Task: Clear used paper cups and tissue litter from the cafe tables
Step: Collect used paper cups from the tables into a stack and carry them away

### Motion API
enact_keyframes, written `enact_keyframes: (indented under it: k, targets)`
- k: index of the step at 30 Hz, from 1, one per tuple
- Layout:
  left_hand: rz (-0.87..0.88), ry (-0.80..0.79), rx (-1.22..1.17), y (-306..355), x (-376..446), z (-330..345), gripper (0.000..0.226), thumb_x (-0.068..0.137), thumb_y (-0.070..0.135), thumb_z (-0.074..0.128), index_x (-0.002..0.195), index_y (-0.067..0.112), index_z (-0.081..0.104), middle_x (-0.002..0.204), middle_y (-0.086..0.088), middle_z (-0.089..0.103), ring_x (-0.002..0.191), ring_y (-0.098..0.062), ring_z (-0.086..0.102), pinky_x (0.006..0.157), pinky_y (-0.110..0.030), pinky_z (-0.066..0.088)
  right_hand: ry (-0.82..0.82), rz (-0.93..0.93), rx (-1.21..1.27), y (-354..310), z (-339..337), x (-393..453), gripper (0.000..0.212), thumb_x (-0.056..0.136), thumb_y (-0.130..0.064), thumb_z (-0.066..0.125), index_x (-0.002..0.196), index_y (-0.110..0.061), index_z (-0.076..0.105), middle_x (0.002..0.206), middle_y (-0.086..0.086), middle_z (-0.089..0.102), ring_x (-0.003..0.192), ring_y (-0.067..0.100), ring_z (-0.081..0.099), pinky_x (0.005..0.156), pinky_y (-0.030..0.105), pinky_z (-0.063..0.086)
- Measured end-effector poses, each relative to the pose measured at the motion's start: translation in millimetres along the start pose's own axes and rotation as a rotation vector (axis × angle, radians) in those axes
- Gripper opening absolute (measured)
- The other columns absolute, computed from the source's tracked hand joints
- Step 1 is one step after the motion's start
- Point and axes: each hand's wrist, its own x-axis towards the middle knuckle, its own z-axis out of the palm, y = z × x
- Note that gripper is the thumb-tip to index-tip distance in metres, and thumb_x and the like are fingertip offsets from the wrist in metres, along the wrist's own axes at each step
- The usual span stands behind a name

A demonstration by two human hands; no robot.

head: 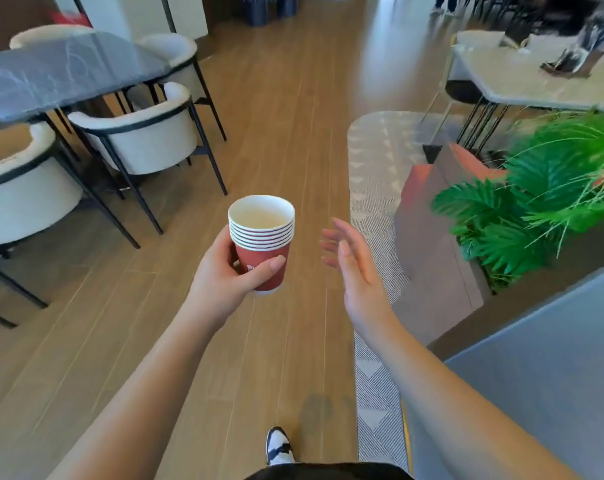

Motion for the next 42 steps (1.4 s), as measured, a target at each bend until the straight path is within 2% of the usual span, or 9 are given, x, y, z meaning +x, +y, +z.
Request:
enact_keyframes:
  k: [4,9,12,15,20,24,28,33,42]
  targets:
    - [0.038,-0.013,0.013,3.7,67.1,-20.5,0.068,0.063,0.054,0.085,0.125,0.045,0.057,0.115,0.021,0.072,0.108,-0.001,0.068,0.079,-0.012,0.054,0.015,-0.024,-0.008,0.9,13.4,63.7,0.041,0.099,-0.050,0.042,0.136,-0.033,0.052,0.125,-0.014,0.064,0.118,0.009,0.061,0.099,0.026,0.050]
    - [0.074,-0.022,0.031,5.9,150.3,-25.9,0.066,0.062,0.057,0.084,0.121,0.052,0.055,0.112,0.030,0.070,0.105,0.006,0.066,0.075,-0.006,0.052,0.017,-0.055,-0.010,5.7,16.1,144.3,0.033,0.103,-0.036,0.039,0.134,-0.035,0.051,0.124,-0.016,0.063,0.118,0.009,0.061,0.102,0.031,0.049]
    - [0.096,-0.024,0.036,7.1,207.1,-23.6,0.060,0.062,0.060,0.084,0.114,0.064,0.056,0.114,0.029,0.070,0.107,0.005,0.066,0.077,-0.009,0.053,-0.006,-0.066,-0.022,13.2,12.8,195.1,0.035,0.102,-0.045,0.040,0.135,-0.038,0.050,0.128,-0.015,0.061,0.121,0.009,0.060,0.105,0.030,0.048]
    - [0.108,-0.025,0.043,1.2,264.1,-16.1,0.064,0.064,0.059,0.086,0.121,0.054,0.057,0.119,0.020,0.072,0.112,-0.004,0.068,0.082,-0.016,0.057,-0.019,-0.075,-0.027,27.0,8.2,250.6,0.041,0.098,-0.052,0.040,0.136,-0.038,0.049,0.133,-0.011,0.059,0.124,0.011,0.059,0.108,0.034,0.047]
    - [0.095,0.027,0.028,-6.4,360.3,-2.8,0.074,0.063,0.056,0.086,0.129,0.037,0.059,0.119,0.014,0.073,0.111,-0.009,0.069,0.083,-0.019,0.057,-0.012,-0.063,0.010,46.9,-0.1,350.2,0.034,0.103,-0.039,0.040,0.134,-0.037,0.051,0.130,-0.011,0.062,0.120,0.012,0.061,0.105,0.036,0.048]
    - [0.089,0.080,0.040,-5.0,424.8,2.5,0.067,0.064,0.057,0.087,0.124,0.046,0.060,0.117,0.017,0.073,0.111,-0.006,0.069,0.081,-0.015,0.055,-0.069,-0.076,0.020,54.1,-8.6,428.5,0.033,0.103,-0.038,0.040,0.134,-0.039,0.051,0.126,-0.016,0.063,0.120,0.011,0.061,0.104,0.033,0.049]
    - [0.069,0.131,0.048,-8.4,479.5,-4.9,0.078,0.063,0.057,0.087,0.133,0.033,0.059,0.119,0.014,0.073,0.113,-0.010,0.068,0.082,-0.017,0.056,-0.095,-0.093,0.050,59.9,-4.1,495.5,0.035,0.103,-0.043,0.040,0.136,-0.036,0.051,0.129,-0.012,0.062,0.121,0.013,0.061,0.105,0.035,0.049]
    - [0.072,0.185,0.070,-18.0,551.8,-22.9,0.081,0.063,0.058,0.086,0.134,0.032,0.058,0.120,0.013,0.073,0.113,-0.010,0.069,0.082,-0.019,0.057,-0.175,-0.098,0.083,81.2,17.3,568.2,0.040,0.098,-0.048,0.042,0.135,-0.036,0.050,0.126,-0.018,0.062,0.122,0.011,0.060,0.106,0.034,0.048]
    - [0.101,0.186,0.055,-40.9,706.8,-64.1,0.085,0.062,0.057,0.086,0.137,0.027,0.057,0.119,0.013,0.073,0.112,-0.009,0.069,0.082,-0.018,0.056,-0.183,-0.112,0.081,118.7,69.2,719.1,0.041,0.097,-0.050,0.043,0.135,-0.036,0.050,0.127,-0.018,0.062,0.122,0.010,0.060,0.107,0.034,0.048]
